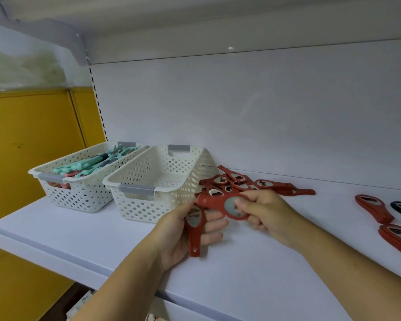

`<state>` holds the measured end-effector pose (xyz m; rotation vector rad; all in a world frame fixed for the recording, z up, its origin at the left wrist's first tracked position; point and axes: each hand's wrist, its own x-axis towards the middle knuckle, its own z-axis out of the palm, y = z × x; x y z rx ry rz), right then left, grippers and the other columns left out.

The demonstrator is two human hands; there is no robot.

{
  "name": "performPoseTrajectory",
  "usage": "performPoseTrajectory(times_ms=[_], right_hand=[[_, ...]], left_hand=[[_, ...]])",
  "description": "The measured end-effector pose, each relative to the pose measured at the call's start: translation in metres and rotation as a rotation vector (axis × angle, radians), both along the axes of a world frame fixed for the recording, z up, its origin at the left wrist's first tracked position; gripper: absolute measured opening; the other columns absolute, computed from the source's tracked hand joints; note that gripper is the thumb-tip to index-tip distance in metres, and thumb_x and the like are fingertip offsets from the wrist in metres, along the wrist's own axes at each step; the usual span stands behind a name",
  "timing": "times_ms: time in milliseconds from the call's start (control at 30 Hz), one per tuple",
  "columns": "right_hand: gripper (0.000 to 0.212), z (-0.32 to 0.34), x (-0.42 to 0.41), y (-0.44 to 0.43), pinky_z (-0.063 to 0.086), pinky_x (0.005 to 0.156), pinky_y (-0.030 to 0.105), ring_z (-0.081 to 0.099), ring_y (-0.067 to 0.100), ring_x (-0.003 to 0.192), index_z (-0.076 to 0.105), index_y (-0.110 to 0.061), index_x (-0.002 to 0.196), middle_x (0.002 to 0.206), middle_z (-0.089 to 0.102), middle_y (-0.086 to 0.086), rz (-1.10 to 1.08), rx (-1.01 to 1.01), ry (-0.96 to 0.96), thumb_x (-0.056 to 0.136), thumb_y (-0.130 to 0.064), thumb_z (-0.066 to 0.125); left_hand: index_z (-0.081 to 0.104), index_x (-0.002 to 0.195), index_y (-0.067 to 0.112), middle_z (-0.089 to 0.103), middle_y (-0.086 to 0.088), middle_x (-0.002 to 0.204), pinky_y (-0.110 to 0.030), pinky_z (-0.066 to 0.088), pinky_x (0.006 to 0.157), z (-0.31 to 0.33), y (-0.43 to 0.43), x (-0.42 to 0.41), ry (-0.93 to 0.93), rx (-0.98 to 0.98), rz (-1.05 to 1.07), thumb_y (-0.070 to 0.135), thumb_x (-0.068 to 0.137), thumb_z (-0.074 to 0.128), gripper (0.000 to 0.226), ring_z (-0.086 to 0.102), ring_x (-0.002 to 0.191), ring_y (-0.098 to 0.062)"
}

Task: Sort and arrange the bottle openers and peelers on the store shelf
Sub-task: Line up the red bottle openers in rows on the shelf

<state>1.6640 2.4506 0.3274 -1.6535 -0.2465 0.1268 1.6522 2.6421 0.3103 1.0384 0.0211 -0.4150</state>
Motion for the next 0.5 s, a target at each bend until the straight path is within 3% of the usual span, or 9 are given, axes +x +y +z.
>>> performPoseTrajectory(times_ms=[100, 233, 333, 433, 500], right_hand=[[0.018, -0.006, -0.007, 0.011, 0.029, 0.041, 0.013, 0.033, 0.006, 0.046, 0.074, -0.019, 0.089, 0.057, 0.061, -0.001, 0.139, -0.117, -0.051, 0.09, -0.007, 0.06], [0.016, -0.005, -0.006, 0.015, 0.041, 0.043, 0.016, 0.049, 0.003, 0.046, 0.071, -0.018, 0.087, 0.065, 0.066, -0.003, -0.018, -0.009, -0.074, 0.084, -0.003, 0.067], [0.011, -0.007, 0.011, 0.001, 0.052, 0.054, 0.02, 0.061, 0.008, 0.058, 0.07, -0.01, 0.093, 0.068, 0.066, 0.001, -0.156, 0.019, -0.032, 0.086, -0.003, 0.065], [0.01, -0.014, 0.036, -0.031, 0.053, 0.073, 0.029, 0.064, 0.014, 0.074, 0.07, -0.015, 0.088, 0.085, 0.071, 0.002, -0.514, -0.269, -0.138, 0.084, -0.007, 0.066], [0.013, -0.018, 0.041, -0.048, 0.047, 0.081, 0.028, 0.062, 0.019, 0.092, 0.07, -0.015, 0.097, 0.104, 0.069, 0.004, -0.59, -0.551, -0.126, 0.085, -0.015, 0.066]], left_hand=[[0.062, 0.117, 0.009, 0.068, -0.021, 0.111, -0.034, 0.06, 0.058, 0.004, 0.001, -0.006, -0.04, 0.097, -0.109, 0.04, 0.086, 0.05, 0.045, 0.071, 0.089, -0.033], [0.064, 0.113, 0.005, 0.068, -0.024, 0.109, -0.034, 0.06, 0.068, 0.005, 0.003, -0.008, -0.106, 0.107, -0.228, 0.016, 0.08, 0.056, 0.036, 0.07, 0.09, -0.033], [0.063, 0.107, -0.002, 0.071, -0.023, 0.095, -0.028, 0.058, 0.054, 0.004, 0.003, -0.008, -0.095, 0.118, -0.238, 0.011, 0.074, 0.054, 0.036, 0.071, 0.067, -0.024], [0.057, 0.118, -0.001, 0.072, -0.018, 0.091, -0.025, 0.052, 0.043, 0.003, 0.002, -0.008, -0.122, 0.122, -0.192, 0.01, 0.075, 0.055, 0.045, 0.062, 0.051, -0.018], [0.053, 0.126, 0.006, 0.069, -0.016, 0.096, -0.026, 0.051, 0.042, 0.0, 0.002, -0.007, -0.145, 0.085, -0.163, 0.005, 0.075, 0.056, 0.051, 0.057, 0.052, -0.019]])
